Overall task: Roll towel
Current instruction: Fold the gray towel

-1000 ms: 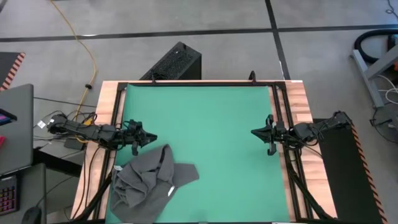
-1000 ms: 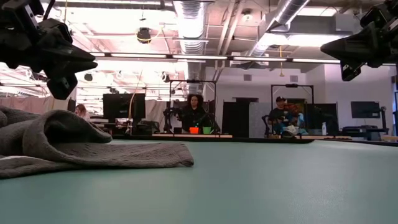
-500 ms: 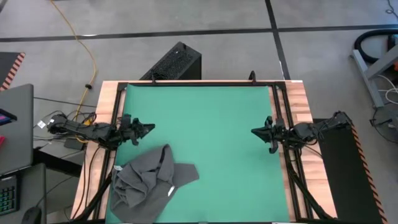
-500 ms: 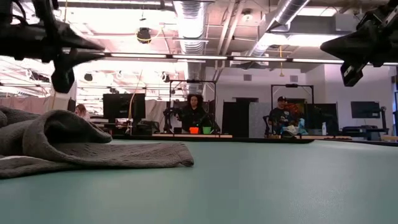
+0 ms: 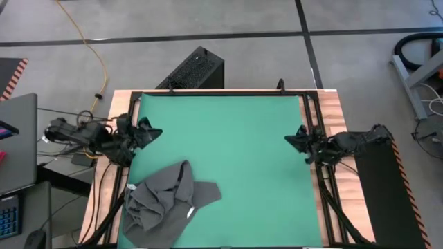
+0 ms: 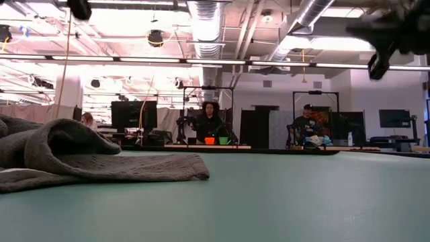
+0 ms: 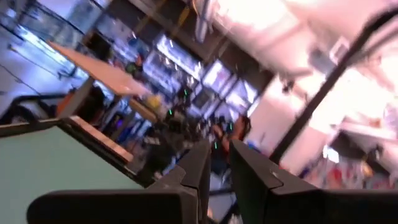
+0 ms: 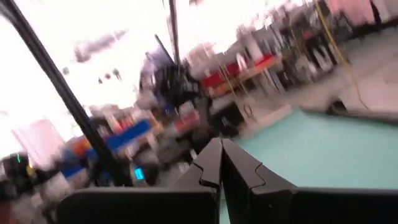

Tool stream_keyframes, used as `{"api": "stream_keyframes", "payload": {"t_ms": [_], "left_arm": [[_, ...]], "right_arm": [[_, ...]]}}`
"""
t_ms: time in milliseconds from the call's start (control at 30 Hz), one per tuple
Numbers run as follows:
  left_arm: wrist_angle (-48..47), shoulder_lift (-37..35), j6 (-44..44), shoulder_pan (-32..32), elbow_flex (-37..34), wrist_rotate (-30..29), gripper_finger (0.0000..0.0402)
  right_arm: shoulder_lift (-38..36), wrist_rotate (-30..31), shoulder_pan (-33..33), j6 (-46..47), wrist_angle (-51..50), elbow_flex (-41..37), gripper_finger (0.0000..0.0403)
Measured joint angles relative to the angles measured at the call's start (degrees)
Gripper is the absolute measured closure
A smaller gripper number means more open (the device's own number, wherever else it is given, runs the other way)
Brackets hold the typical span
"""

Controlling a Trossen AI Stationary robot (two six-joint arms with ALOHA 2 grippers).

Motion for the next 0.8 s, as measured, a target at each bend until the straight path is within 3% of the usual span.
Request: {"api": "stream_keyframes", "payload": {"t_ms": [133,233,400,600,800], "left_arm": [[-19.33,14.18,-2.35,-1.69,15.73,0.69,0.0352],[-34.93,24.99,-8.91,-2.35,27.4,0.9,0.0352],[-56.24,40.21,-18.27,-4.17,45.11,6.83,0.0352],[-69.79,50.76,-17.93,-7.6,62.83,10.76,0.0352],[-76.21,51.21,-18.39,-13.05,71.81,4.29,0.0352]], "right_arm": [[-0.08,-6.52,-0.25,-4.47,2.85,3.39,0.0372],[0.76,-9.79,-0.21,-7.49,1.09,6.94,0.0372],[7.4,-11.83,0.28,-9.52,-9.86,14.52,0.0372],[27.46,-15.85,2.0,-15.37,-13.46,22.66,0.0369],[53.13,-17.86,3.79,-17.02,-13.24,34.83,0.0334]]}}
